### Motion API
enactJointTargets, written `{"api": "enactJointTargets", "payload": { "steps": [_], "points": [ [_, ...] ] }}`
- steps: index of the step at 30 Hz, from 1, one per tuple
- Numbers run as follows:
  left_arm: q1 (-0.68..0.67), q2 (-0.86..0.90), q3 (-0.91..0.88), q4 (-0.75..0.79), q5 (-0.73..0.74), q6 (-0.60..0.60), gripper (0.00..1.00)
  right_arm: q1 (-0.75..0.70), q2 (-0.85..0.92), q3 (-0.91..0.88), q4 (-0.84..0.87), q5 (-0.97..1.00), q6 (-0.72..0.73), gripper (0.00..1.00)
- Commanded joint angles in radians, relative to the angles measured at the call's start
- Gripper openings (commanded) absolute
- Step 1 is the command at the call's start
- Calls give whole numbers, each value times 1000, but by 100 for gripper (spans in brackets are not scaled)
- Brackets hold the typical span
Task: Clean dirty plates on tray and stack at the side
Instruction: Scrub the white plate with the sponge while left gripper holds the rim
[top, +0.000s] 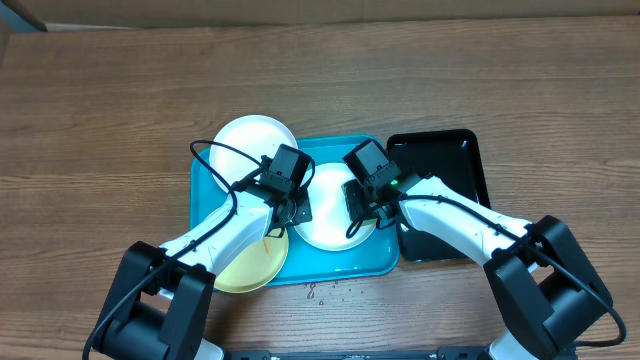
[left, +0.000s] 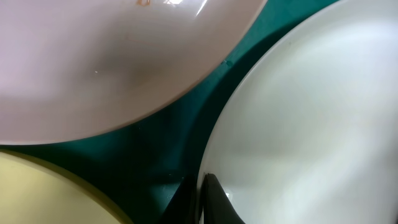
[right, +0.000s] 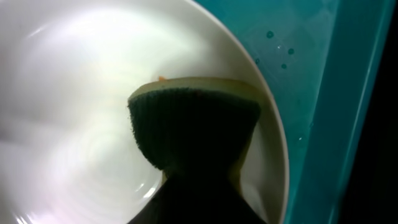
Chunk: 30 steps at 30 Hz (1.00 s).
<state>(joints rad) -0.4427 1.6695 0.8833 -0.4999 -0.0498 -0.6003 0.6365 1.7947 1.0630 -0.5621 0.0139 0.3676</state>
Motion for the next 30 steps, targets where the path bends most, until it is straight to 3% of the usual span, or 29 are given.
{"api": "enactJointTargets", "payload": {
  "steps": [1, 14, 30],
  "points": [
    [4, 8, 1, -5, -9, -13, 4, 6, -1, -29, 16, 13, 8, 7],
    [4, 8, 0, -5, -5, -6, 4, 6, 54, -29, 82, 26, 29, 4],
    [3, 8, 0, -7, -4, 14, 4, -6, 146, -29, 176, -214, 29, 4]
  ]
}}
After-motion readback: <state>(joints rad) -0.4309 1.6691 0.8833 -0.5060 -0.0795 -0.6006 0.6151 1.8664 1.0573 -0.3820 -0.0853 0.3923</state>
